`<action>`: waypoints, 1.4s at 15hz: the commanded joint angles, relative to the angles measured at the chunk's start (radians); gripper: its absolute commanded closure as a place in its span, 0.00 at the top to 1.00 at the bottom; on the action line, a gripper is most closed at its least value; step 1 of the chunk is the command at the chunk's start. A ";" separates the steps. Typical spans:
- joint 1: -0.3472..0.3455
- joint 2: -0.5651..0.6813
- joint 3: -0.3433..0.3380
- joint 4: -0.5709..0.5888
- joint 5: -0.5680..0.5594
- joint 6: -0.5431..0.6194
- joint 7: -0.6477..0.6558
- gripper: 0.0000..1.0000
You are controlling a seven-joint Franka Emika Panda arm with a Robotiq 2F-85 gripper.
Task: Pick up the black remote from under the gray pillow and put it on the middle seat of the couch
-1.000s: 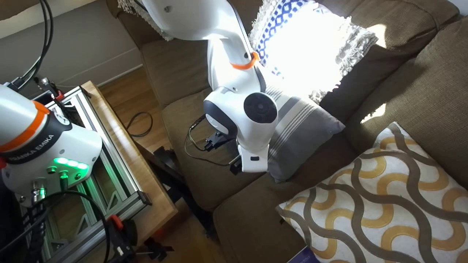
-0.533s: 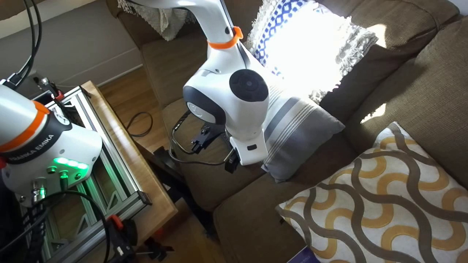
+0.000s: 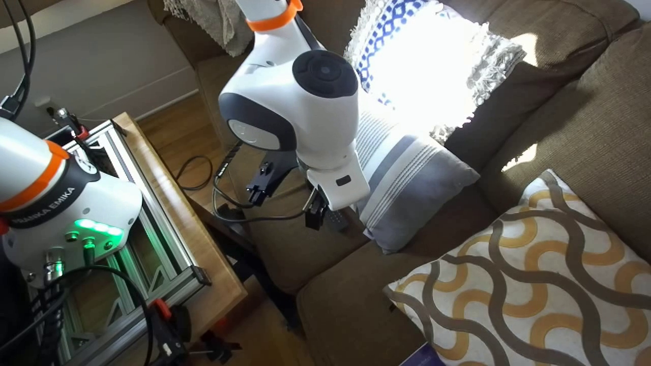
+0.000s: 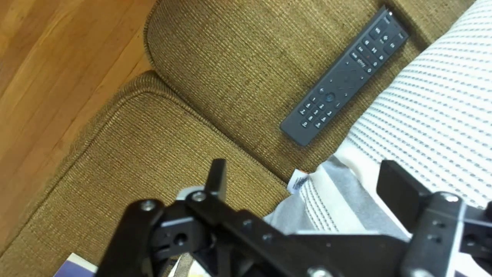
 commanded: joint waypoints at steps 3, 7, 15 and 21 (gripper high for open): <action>-0.019 -0.150 -0.001 -0.105 -0.154 0.033 0.021 1.00; -0.005 -0.224 -0.019 -0.148 -0.240 0.074 0.021 1.00; 0.031 -0.310 -0.086 -0.183 -0.451 0.086 0.031 1.00; 0.021 -0.367 -0.098 -0.203 -0.549 0.068 0.008 1.00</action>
